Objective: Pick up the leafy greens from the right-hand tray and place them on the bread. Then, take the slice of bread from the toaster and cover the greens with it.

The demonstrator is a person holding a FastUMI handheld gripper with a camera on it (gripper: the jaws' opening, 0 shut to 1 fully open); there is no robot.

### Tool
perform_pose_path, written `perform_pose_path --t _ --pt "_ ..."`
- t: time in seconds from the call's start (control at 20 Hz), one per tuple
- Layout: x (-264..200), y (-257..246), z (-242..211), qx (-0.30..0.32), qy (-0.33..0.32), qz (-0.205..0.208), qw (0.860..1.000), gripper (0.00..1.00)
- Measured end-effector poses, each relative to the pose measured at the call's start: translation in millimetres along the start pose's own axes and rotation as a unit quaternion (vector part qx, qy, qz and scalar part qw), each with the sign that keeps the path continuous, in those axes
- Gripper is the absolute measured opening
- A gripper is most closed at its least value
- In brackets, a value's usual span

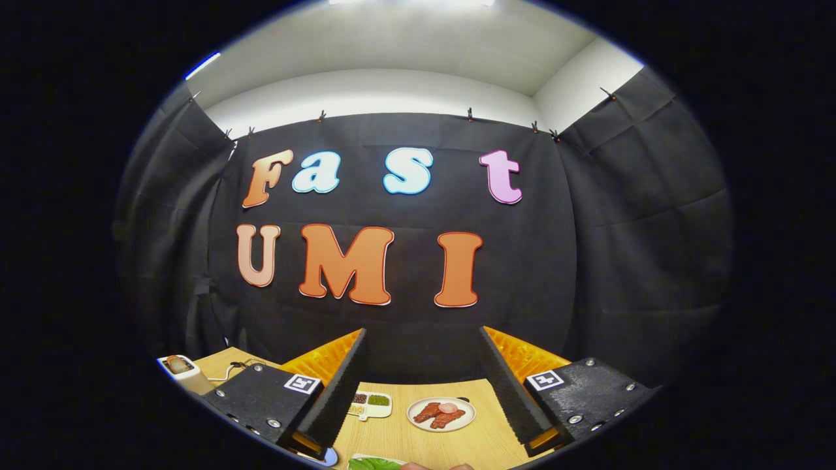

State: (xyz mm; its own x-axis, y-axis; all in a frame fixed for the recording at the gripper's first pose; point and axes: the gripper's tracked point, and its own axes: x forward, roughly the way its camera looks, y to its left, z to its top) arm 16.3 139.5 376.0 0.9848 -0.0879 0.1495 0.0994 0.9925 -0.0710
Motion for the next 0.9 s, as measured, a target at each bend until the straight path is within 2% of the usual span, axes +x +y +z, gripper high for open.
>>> perform_pose_path --t 0.15,0.65,0.9 --pt "-2.5 5.2 -1.2 -0.003 -0.005 -0.001 1.000 0.99" --pt "0.0 23.9 -64.9 0.003 0.074 0.010 0.997 0.99" --pt "-3.2 39.0 -142.1 0.042 0.200 0.033 0.978 1.00"
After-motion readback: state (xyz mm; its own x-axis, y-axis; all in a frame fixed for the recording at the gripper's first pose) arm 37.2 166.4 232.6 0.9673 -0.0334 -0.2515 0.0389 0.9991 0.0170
